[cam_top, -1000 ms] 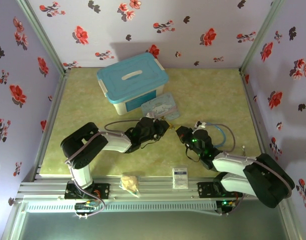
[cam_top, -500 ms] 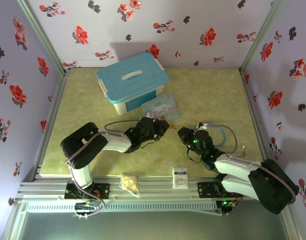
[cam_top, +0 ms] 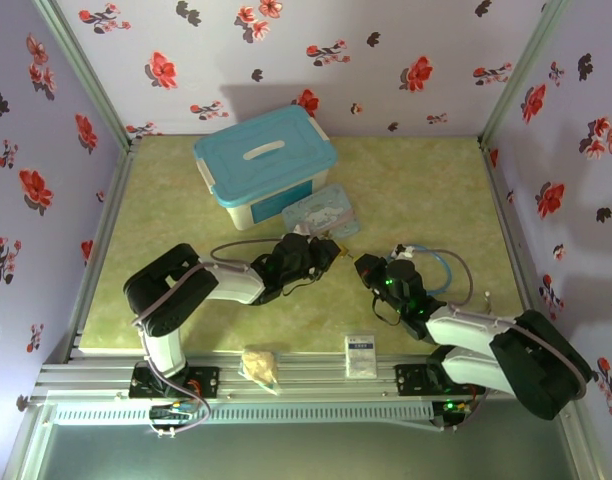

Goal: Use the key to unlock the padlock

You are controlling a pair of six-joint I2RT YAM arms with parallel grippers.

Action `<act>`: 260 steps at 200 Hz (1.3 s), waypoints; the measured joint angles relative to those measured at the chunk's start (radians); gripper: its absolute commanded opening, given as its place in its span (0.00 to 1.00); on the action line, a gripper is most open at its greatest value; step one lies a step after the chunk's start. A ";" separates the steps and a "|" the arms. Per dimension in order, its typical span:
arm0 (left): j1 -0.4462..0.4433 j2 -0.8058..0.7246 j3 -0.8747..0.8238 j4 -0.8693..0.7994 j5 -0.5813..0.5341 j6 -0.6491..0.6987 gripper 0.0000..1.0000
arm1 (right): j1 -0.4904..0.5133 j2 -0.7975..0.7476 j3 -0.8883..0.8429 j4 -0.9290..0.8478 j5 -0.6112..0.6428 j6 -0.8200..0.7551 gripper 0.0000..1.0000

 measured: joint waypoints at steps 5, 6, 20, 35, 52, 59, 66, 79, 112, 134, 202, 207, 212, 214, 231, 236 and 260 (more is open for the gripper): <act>0.000 0.003 0.000 0.005 0.001 -0.001 0.00 | 0.001 0.010 0.000 0.008 0.000 0.000 0.00; 0.000 0.004 0.000 0.006 0.001 -0.002 0.00 | 0.001 0.013 0.000 0.010 0.000 0.000 0.00; 0.000 0.013 0.002 0.016 0.005 -0.008 0.00 | 0.004 0.045 0.000 0.039 0.000 0.000 0.00; 0.000 0.015 0.003 0.018 0.008 -0.012 0.00 | 0.005 0.069 0.000 0.065 -0.001 0.000 0.00; 0.000 0.015 0.003 0.018 0.007 -0.012 0.00 | 0.010 0.073 0.000 0.080 0.002 0.000 0.00; 0.000 0.015 0.004 0.020 0.007 -0.011 0.00 | 0.011 0.072 0.000 0.082 0.003 0.000 0.00; 0.000 0.015 0.004 0.021 0.007 -0.011 0.00 | 0.013 0.069 0.000 0.080 0.003 0.000 0.00; 0.000 0.015 0.004 0.021 0.007 -0.012 0.00 | 0.013 0.054 0.000 0.064 0.008 0.000 0.00; 0.000 0.015 0.004 0.020 0.006 -0.011 0.00 | 0.013 0.002 0.000 0.003 0.023 0.000 0.00; 0.000 0.014 0.004 0.013 0.003 -0.004 0.00 | 0.013 -0.016 -0.001 0.002 0.031 0.000 0.00; 0.007 0.014 0.003 0.021 0.003 -0.008 0.00 | 0.023 0.027 -0.002 0.045 0.032 0.000 0.00; 0.008 0.014 0.003 0.021 0.003 -0.008 0.00 | 0.024 0.033 -0.002 0.055 0.033 0.000 0.00; 0.008 0.014 0.003 0.021 0.003 -0.009 0.00 | 0.024 0.043 -0.003 0.070 0.033 0.001 0.00; 0.008 0.014 0.003 0.021 0.003 -0.009 0.00 | 0.024 0.047 -0.004 0.076 0.033 0.001 0.00; 0.008 0.014 0.003 0.020 0.003 -0.008 0.00 | 0.026 0.075 -0.021 0.142 0.040 0.005 0.00; 0.008 0.014 0.003 0.019 0.003 -0.008 0.00 | 0.028 0.079 -0.028 0.158 0.041 0.007 0.00; 0.008 0.014 0.002 0.013 0.003 -0.008 0.00 | 0.032 0.061 -0.034 0.160 0.049 0.003 0.00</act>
